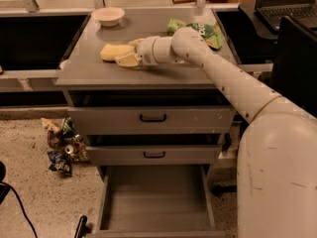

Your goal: Place sponge into bottom drawer

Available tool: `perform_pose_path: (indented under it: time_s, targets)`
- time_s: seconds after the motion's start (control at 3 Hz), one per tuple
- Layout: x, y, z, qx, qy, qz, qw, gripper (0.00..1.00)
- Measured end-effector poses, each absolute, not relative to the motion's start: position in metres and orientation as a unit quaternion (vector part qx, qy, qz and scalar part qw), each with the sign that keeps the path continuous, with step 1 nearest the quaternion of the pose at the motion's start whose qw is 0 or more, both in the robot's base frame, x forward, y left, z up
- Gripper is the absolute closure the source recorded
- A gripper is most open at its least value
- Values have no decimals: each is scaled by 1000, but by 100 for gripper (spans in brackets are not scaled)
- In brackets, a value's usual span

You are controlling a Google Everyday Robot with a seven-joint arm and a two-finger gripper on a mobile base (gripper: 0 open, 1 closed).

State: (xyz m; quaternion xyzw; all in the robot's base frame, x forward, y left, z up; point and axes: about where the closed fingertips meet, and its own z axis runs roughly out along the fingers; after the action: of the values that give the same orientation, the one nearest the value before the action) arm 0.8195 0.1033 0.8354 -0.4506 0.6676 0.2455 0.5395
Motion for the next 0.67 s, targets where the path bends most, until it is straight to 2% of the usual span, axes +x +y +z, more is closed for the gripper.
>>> perform_pose_path:
  time_s: [0.67]
  targets:
    - [807, 99, 877, -461, 631, 253, 570, 89]
